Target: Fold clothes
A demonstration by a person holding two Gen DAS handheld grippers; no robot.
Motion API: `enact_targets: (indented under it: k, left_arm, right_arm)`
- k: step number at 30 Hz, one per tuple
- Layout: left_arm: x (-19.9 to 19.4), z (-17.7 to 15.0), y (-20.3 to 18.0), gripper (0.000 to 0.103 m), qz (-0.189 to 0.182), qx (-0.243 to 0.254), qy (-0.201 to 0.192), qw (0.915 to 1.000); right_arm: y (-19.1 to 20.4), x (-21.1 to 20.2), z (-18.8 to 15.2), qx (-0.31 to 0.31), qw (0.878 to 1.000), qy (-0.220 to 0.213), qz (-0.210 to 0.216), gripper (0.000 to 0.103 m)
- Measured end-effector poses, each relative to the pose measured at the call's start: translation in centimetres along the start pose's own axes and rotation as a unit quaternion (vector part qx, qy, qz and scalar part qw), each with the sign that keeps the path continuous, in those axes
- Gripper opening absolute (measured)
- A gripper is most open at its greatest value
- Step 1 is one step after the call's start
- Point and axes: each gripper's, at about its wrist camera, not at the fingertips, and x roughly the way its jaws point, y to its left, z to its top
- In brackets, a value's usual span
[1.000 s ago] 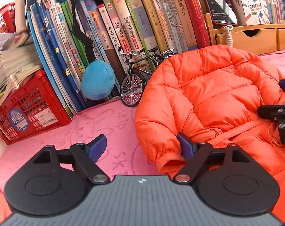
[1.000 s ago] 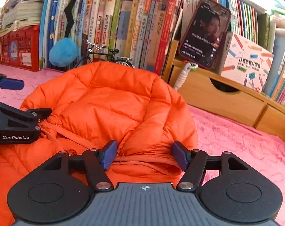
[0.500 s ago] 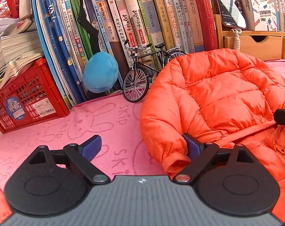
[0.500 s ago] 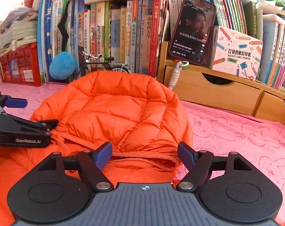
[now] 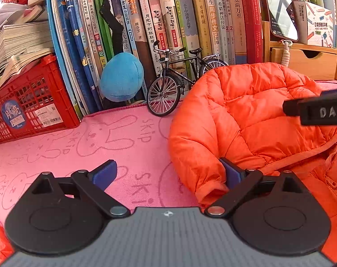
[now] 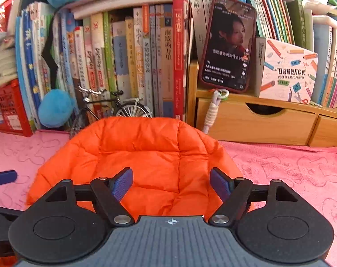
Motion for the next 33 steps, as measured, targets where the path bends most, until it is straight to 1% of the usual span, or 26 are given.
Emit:
enact_targets:
  k: [1, 3, 5, 9, 12, 14, 15, 18, 20, 22, 24, 25, 26, 28, 29, 33]
  left_arm:
    - [0.0, 0.0, 0.0, 0.098, -0.002, -0.001, 0.000, 1.0000]
    - [0.0, 0.0, 0.1, 0.098, -0.005, -0.003, 0.002, 1.0000]
    - [0.0, 0.0, 0.3, 0.099, -0.008, -0.008, 0.003, 0.9999]
    - [0.1, 0.0, 0.3, 0.099, -0.009, -0.010, 0.005, 0.9999]
    - [0.0, 0.0, 0.3, 0.099, -0.009, -0.008, 0.004, 0.9999]
    - [0.0, 0.1, 0.3, 0.099, -0.009, -0.008, 0.004, 0.9999]
    - [0.0, 0.1, 0.3, 0.099, -0.009, -0.007, 0.004, 0.9999]
    - [0.0, 0.1, 0.2, 0.100, -0.007, -0.005, 0.004, 1.0000]
    - [0.0, 0.2, 0.2, 0.100, -0.007, -0.005, 0.005, 1.0000]
    - [0.1, 0.2, 0.4, 0.102, -0.008, -0.012, 0.008, 0.9999]
    - [0.3, 0.3, 0.7, 0.103, -0.013, -0.021, 0.012, 0.9996]
    - [0.2, 0.4, 1.0, 0.103, -0.018, -0.023, 0.013, 0.9995]
    - [0.1, 0.6, 1.2, 0.103, -0.017, -0.026, 0.018, 0.9994]
    - [-0.9, 1.1, 1.6, 0.102, -0.007, -0.037, 0.026, 0.9990]
    - [-1.8, 1.2, 1.8, 0.101, -0.004, -0.044, 0.020, 0.9988]
    - [-7.0, 0.7, 1.8, 0.100, -0.018, -0.048, -0.025, 0.9984]
  right_arm:
    - [0.0, 0.9, -0.6, -0.002, 1.000, 0.017, -0.006, 0.079]
    - [0.1, 1.7, -1.5, -0.016, 0.999, 0.030, -0.006, 0.080]
    - [0.1, 1.1, -1.5, -0.021, 0.999, 0.026, -0.007, 0.080]
    - [-0.1, -1.2, -2.0, -0.030, 1.000, -0.001, 0.003, 0.081]
    - [-0.3, -2.5, -2.7, -0.048, 0.999, -0.015, -0.002, 0.084]
    - [-0.6, -2.7, -3.2, -0.062, 0.998, -0.015, -0.016, 0.088]
    - [-0.9, -2.5, -3.4, -0.058, 0.998, -0.007, -0.017, 0.089]
    - [-2.2, -1.3, -3.9, -0.016, 0.999, 0.030, -0.003, 0.094]
    - [-3.2, -0.7, -3.8, 0.016, 0.999, 0.043, 0.011, 0.100]
    - [-3.0, -0.7, -3.8, 0.010, 0.999, 0.044, 0.006, 0.102]
    - [-3.0, -1.6, -3.8, 0.010, 0.999, 0.033, 0.001, 0.098]
    - [-3.0, -2.2, -3.8, 0.012, 1.000, 0.025, 0.000, 0.094]
    - [-3.1, -3.0, -3.7, 0.015, 1.000, 0.016, 0.002, 0.093]
    - [-3.7, -5.7, -3.5, 0.021, 0.999, -0.011, 0.031, 0.093]
    - [-3.8, -7.3, -3.3, 0.018, 0.999, -0.023, 0.044, 0.094]
    - [-4.3, -11.6, -4.3, 0.006, 0.997, -0.048, 0.063, 0.095]
